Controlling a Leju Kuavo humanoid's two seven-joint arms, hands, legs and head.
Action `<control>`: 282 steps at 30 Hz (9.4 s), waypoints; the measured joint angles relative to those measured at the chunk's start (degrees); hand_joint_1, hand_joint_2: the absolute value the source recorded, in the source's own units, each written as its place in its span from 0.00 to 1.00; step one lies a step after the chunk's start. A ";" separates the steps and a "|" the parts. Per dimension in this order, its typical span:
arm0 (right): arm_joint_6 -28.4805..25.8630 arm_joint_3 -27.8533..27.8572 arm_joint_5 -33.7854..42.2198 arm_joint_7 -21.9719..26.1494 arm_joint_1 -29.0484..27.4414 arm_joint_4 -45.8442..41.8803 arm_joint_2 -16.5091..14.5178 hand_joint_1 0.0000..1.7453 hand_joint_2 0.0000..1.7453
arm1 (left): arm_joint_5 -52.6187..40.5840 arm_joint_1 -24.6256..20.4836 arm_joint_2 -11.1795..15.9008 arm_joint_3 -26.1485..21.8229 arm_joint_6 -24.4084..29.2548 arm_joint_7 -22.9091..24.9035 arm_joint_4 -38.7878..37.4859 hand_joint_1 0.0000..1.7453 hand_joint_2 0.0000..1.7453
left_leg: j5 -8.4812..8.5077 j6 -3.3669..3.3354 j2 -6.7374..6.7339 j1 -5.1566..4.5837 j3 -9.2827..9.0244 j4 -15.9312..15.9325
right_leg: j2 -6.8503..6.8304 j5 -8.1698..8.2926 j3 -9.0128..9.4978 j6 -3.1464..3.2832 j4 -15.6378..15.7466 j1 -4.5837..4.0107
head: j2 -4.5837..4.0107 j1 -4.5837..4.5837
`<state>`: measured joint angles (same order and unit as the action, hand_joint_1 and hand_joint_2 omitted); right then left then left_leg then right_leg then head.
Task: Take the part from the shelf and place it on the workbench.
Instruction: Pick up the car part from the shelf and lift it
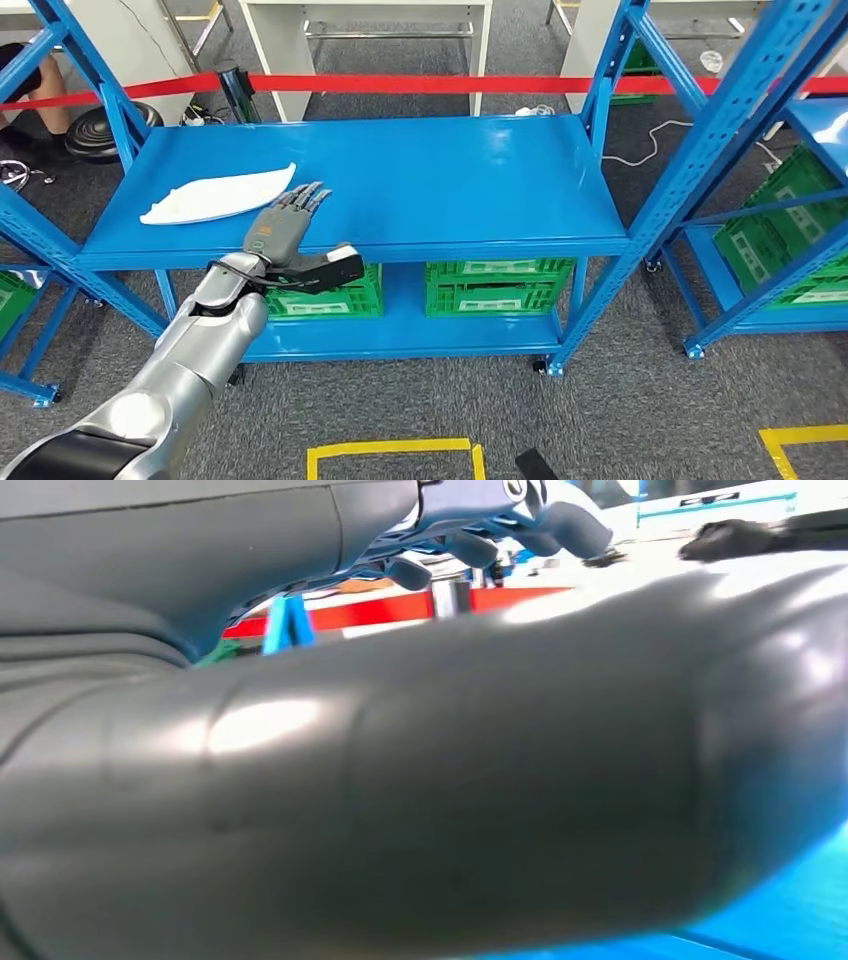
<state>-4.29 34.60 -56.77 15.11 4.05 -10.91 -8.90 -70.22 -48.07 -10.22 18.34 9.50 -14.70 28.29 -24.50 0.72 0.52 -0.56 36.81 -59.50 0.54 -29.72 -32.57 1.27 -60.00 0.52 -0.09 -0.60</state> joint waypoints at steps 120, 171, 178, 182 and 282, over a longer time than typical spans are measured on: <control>0.86 2.93 -4.78 -0.03 0.30 -0.02 0.11 0.00 0.00 | -9.99 -2.14 6.82 -11.09 -0.41 10.67 -8.22 0.00 0.00 | 0.37 -0.44 0.15 0.43 0.14 0.39 | -0.16 1.12 0.06 -1.26 1.38 0.45 | 0.00 0.14; 0.75 3.76 -5.65 1.04 0.31 -0.02 0.11 0.00 0.00 | -15.59 -2.07 4.48 -11.16 6.02 9.04 -8.70 0.00 1.00 | 0.39 -0.46 0.11 0.45 0.10 0.40 | -0.15 1.11 0.05 -1.27 1.36 0.42 | 0.00 0.14; 0.69 3.76 -5.65 1.15 0.33 -0.02 0.11 0.00 0.00 | -15.79 -2.06 4.41 -11.11 6.44 9.16 -8.74 0.00 1.00 | 0.39 -0.46 0.11 0.45 0.10 0.40 | -0.15 1.11 0.05 -1.27 1.37 0.42 | 0.00 0.14; 0.69 3.94 -5.59 1.38 0.34 -0.02 0.11 0.00 0.00 | -15.91 -2.06 4.28 -11.03 6.44 9.45 -8.93 0.00 1.00 | 0.39 -0.46 0.11 0.45 0.10 0.40 | -0.15 1.11 0.05 -1.27 1.37 0.42 | 0.00 0.14; 1.21 5.81 -8.02 1.10 0.32 -0.02 -0.16 0.00 0.00 | -12.44 -4.39 5.36 -11.32 1.84 8.35 -9.08 0.00 0.75 | -1.51 -1.73 0.03 -0.02 -1.75 0.17 | -0.41 2.40 -5.17 -0.65 -3.80 -0.32 | 0.00 0.31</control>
<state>-3.08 40.41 -64.80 16.22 4.37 -10.93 -9.05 -82.66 -52.46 -4.86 7.02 11.34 -6.35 19.21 -26.02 -1.02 0.56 -0.58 35.06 -59.32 0.13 -27.32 -37.74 0.63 -63.80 0.21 -0.09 -0.30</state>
